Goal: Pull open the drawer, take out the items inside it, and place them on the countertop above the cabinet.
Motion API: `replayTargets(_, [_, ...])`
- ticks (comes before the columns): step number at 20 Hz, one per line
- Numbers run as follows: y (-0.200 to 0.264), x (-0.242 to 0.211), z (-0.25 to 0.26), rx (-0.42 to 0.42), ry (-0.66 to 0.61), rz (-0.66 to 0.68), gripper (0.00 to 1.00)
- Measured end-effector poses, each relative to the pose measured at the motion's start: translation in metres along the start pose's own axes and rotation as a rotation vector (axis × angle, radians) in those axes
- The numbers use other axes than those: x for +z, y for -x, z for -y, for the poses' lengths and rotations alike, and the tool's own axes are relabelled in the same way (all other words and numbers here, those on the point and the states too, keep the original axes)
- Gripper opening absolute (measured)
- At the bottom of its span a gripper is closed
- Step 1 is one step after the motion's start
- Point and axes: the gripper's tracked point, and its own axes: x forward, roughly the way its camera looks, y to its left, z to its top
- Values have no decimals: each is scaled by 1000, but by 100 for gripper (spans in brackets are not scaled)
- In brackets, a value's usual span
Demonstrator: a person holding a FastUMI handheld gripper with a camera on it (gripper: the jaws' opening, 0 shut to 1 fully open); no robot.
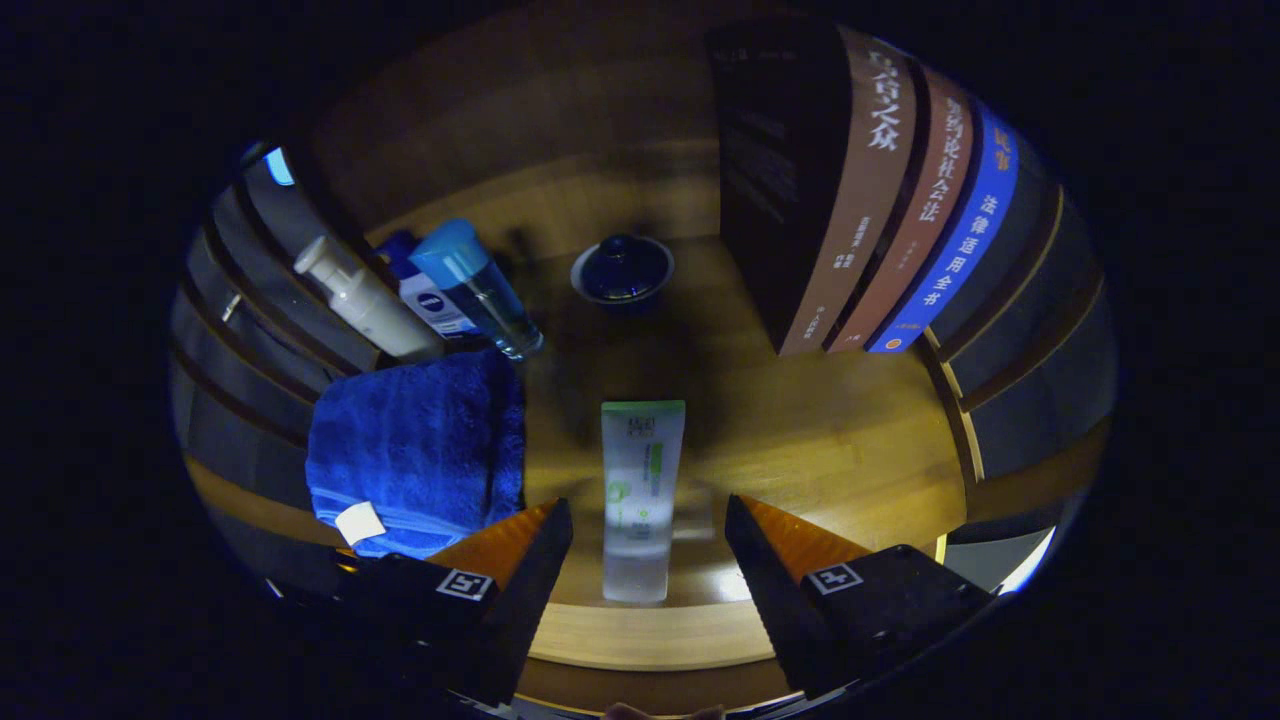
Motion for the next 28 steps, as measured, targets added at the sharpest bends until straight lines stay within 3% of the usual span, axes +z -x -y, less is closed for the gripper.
replayTargets(8, [104, -33, -21, 122, 117, 267, 97])
replayTargets(14, [198, -69, -50, 282, 144, 564, 98])
replayTargets(17, [238, -92, -55, 322, 141, 713, 97])
replayTargets(24, [278, -140, -23, 236, 111, 1058, 98])
replayTargets(28, [262, -177, -6, 175, 143, 1136, 98])
